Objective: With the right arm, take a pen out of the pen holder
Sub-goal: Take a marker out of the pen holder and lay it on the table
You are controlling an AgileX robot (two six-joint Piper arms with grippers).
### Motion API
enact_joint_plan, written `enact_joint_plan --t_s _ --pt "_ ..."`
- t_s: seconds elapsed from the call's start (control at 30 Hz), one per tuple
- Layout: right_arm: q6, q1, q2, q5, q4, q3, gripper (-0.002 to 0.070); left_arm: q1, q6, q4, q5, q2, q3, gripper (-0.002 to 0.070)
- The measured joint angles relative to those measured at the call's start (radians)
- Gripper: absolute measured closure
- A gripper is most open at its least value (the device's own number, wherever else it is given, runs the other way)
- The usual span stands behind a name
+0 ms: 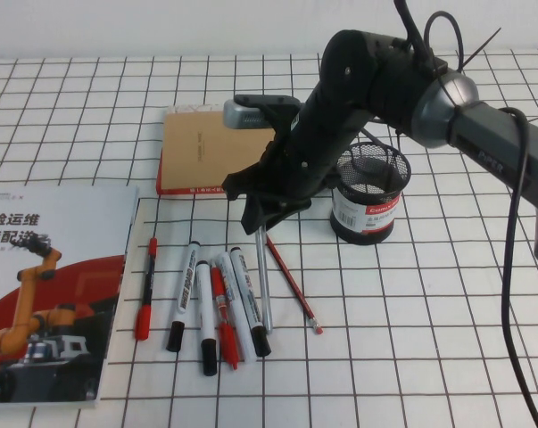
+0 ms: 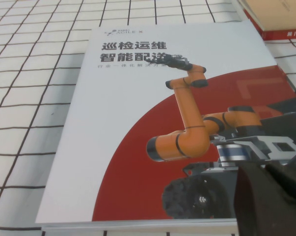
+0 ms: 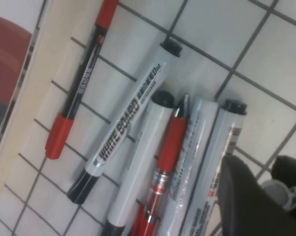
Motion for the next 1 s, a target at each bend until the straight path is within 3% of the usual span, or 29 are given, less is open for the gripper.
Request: enact_joint_plan --t_s 0.73,1.0 --pt "-0.052 -0.032 -0.071 0.02 0.015 0.004 0.0575 0.0 0.0 0.0 0.0 0.0 0.0 0.0679" --pt "-0.09 -0.028 -0.109 0.024 0.015 0.114 0.0575 0.0 0.0 0.0 0.0 0.0 0.0 0.0679"
